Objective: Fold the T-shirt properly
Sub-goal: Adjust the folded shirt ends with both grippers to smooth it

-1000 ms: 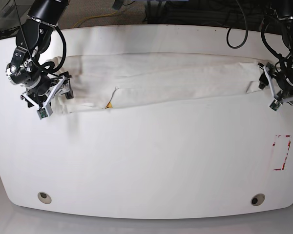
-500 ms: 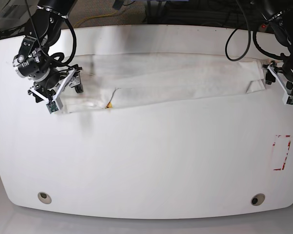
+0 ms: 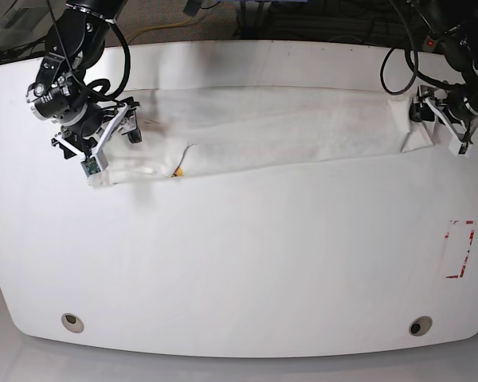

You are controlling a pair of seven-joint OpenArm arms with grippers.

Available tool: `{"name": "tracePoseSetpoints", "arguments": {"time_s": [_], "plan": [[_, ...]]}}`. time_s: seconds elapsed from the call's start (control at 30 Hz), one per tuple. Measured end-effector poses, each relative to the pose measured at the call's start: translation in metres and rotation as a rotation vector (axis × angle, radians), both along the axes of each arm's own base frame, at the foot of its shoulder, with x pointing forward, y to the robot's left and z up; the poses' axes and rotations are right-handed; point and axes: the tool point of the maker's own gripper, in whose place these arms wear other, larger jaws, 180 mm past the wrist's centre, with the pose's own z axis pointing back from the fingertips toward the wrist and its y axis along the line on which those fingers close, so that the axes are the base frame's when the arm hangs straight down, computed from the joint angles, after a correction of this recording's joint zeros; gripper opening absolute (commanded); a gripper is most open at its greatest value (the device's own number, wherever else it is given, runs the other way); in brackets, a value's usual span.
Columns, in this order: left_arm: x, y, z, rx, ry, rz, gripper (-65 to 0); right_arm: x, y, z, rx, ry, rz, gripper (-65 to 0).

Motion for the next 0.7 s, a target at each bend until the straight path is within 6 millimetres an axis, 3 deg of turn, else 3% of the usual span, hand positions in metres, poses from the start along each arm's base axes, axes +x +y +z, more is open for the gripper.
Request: {"name": "tracePoseSetpoints", "arguments": {"time_s": [0.27,0.37,0.47,0.53,0.7], "plan": [[0.002,-0.005,-0.011,-0.103,-0.015,0.033,-21.7,0.0,-0.001,0.0,-0.002,-0.002,-0.004,-15.7],[0.004,-0.004,-0.014,-0.118,-0.021,0.044,-36.3,0.001,-0.001,0.001,0.0,-0.003,-0.004,-15.7],[0.002,-0.005,-0.017,-0.123,-0.011,0.045,-56.9,0.0,-0.002,0.0,-0.003,-0.001,-0.007,-15.7],[0.001,-0.007,-0.018,-0.123,-0.003,0.04,-60.7,0.001,-0.002,0.001,0.0,-0.008,-0.007,-15.7],[0.001,-0.008,-0.017,-0.116,-0.003,0.034,-61.4,0.004,-0.001,-0.002,0.023,-0.022,-0.01,-15.7]]}}
